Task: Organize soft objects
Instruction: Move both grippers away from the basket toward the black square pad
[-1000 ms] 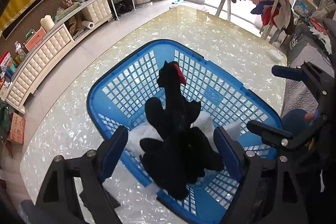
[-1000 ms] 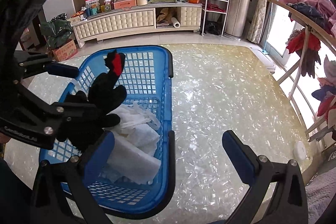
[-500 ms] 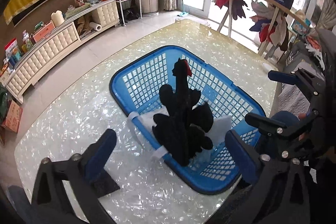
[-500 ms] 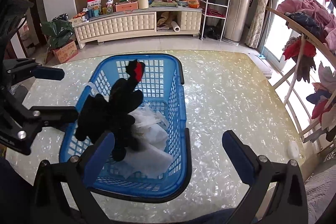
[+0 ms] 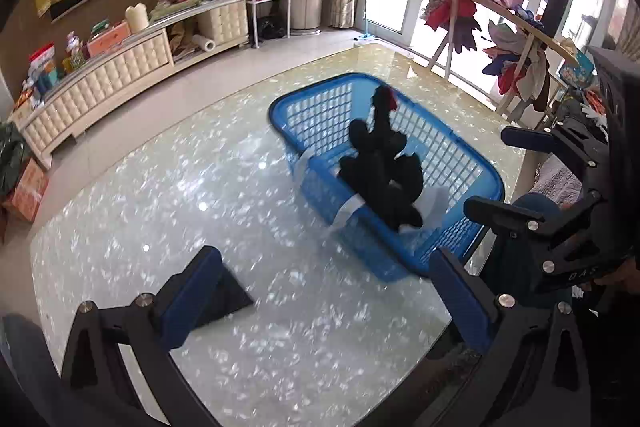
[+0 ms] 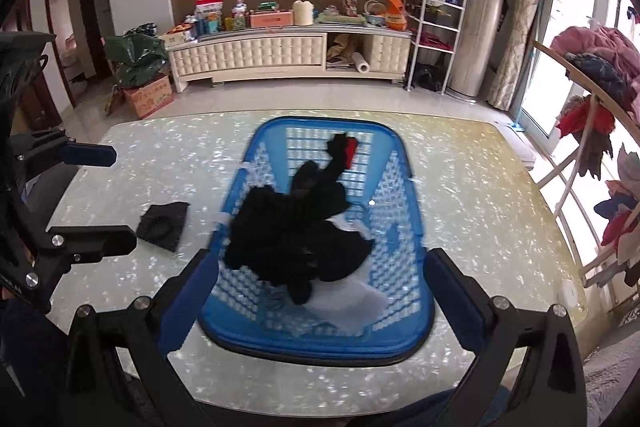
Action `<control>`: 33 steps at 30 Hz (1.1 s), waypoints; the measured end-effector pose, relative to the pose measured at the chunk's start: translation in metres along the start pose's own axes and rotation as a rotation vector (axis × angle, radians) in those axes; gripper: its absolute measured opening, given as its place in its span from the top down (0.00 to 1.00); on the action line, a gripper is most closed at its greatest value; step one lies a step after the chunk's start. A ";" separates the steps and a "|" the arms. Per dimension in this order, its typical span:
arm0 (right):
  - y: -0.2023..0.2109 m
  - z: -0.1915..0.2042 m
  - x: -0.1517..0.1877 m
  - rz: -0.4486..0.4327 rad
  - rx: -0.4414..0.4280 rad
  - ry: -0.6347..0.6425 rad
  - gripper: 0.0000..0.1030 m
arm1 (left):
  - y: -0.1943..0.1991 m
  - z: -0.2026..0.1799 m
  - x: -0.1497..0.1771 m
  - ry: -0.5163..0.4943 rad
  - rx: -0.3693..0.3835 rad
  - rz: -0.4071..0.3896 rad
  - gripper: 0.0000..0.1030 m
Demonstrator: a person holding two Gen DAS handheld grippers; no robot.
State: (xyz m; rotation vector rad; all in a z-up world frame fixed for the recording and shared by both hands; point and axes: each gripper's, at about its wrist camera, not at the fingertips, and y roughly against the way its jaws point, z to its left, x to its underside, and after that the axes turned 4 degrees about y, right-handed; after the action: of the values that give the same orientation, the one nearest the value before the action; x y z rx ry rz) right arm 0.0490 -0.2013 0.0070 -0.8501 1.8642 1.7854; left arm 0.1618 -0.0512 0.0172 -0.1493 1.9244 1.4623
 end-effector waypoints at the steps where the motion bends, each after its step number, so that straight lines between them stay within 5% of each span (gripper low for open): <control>1: -0.002 0.005 0.000 0.004 -0.008 0.002 0.01 | 0.002 0.005 0.004 0.005 -0.009 -0.001 0.00; 17: -0.043 0.075 -0.030 0.057 -0.075 0.141 0.01 | 0.019 0.088 0.062 0.127 -0.037 -0.002 0.00; 33: -0.110 0.153 -0.044 0.175 -0.167 0.313 0.01 | 0.001 0.167 0.105 0.236 -0.171 0.068 0.00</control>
State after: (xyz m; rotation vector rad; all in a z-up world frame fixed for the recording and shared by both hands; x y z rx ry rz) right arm 0.1387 -0.0419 -0.0568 -1.1124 2.0567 2.0346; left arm 0.1602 0.1293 -0.0626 -0.3521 2.0032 1.7202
